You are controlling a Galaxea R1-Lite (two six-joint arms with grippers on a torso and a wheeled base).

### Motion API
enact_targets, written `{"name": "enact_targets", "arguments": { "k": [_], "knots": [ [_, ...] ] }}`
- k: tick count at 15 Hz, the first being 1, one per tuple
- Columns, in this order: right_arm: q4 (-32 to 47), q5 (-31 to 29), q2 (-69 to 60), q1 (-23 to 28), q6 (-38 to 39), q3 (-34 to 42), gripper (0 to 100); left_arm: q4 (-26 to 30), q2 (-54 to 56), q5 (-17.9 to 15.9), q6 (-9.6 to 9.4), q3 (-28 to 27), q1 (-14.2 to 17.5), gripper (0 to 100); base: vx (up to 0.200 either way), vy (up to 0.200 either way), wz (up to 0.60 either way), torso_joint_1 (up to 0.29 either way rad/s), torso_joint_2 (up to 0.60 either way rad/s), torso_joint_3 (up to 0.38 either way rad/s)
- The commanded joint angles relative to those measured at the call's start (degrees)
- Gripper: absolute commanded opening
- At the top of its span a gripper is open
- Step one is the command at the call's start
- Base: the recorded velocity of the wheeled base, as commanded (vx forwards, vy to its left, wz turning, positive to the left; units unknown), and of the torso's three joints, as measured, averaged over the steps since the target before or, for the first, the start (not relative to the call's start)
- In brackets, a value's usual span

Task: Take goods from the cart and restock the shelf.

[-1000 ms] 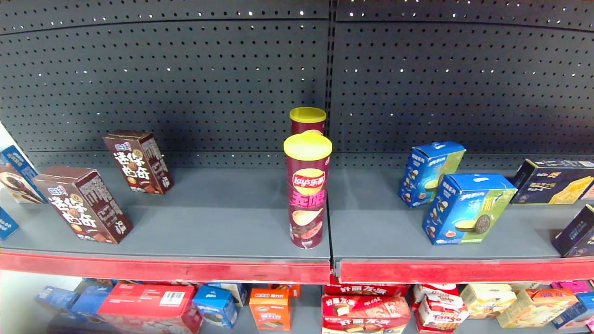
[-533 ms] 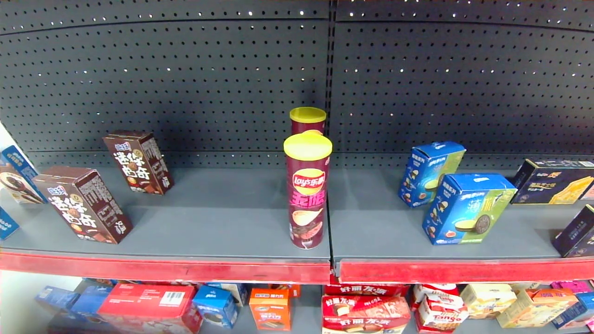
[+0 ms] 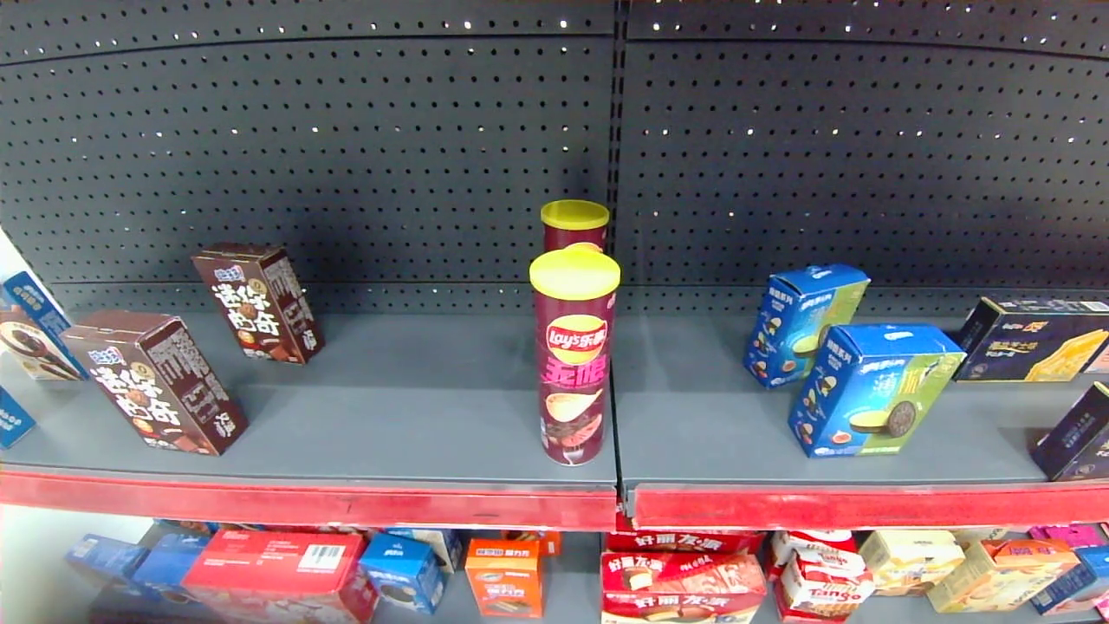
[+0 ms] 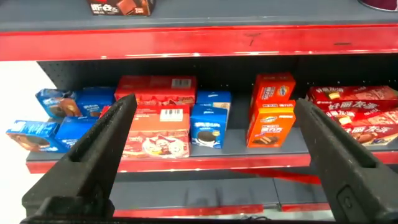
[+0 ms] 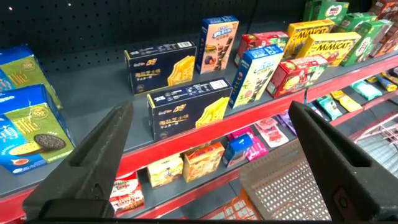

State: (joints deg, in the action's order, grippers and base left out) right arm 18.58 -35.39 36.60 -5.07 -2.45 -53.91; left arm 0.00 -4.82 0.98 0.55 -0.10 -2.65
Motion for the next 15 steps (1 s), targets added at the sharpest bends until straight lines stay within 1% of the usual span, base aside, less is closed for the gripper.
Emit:
{"name": "enact_targets", "arguments": {
  "k": [1, 6, 7, 8, 12, 13, 14, 15],
  "knots": [
    [0.05, 0.06, 0.23, -0.11, -0.01, -0.23, 100, 0.00, -0.37, 0.17, 0.24, 0.01, 10.56, 100, 0.000, 0.000, 0.00, 0.000, 0.00, 0.000],
    [0.05, 0.23, -0.47, -1.70, 0.08, 0.29, 100, 0.00, -0.37, 0.17, 0.15, 0.10, 10.64, 100, 0.000, 0.000, 0.00, 0.000, 0.00, 0.000],
    [0.05, 0.58, -0.56, -1.78, 0.17, 0.47, 100, 0.00, -0.46, 0.08, 0.15, 0.10, 11.70, 100, 0.000, 0.000, 0.00, 0.000, 0.00, 0.000],
    [-0.03, 1.20, -0.56, -1.87, 0.17, 0.65, 100, -0.18, -0.28, 0.34, 0.24, 0.10, 14.77, 100, 0.000, 0.000, 0.00, 0.000, 0.00, 0.000],
    [-0.03, 2.78, -0.47, -2.66, 0.17, 0.65, 100, -0.18, -0.37, 0.26, 0.15, 0.10, 13.54, 100, 0.000, 0.000, 0.00, 0.000, 0.00, 0.000],
    [-0.03, 3.75, -0.39, -2.66, 0.17, 0.38, 100, 0.09, -0.72, 0.34, 0.15, 0.01, 8.09, 100, 0.000, 0.000, 0.00, 0.000, 0.00, 0.000],
    [0.05, 4.28, -0.39, -2.66, 0.08, -0.06, 100, 0.09, -1.86, 0.17, 0.07, 0.01, 5.28, 100, 0.000, 0.000, 0.00, 0.000, 0.00, 0.000],
    [0.05, 5.07, -0.39, -2.66, -0.01, -0.23, 100, -0.09, -1.51, 0.26, 0.15, 0.10, 3.52, 100, 0.000, 0.000, 0.00, 0.000, 0.00, 0.000]
  ]
}}
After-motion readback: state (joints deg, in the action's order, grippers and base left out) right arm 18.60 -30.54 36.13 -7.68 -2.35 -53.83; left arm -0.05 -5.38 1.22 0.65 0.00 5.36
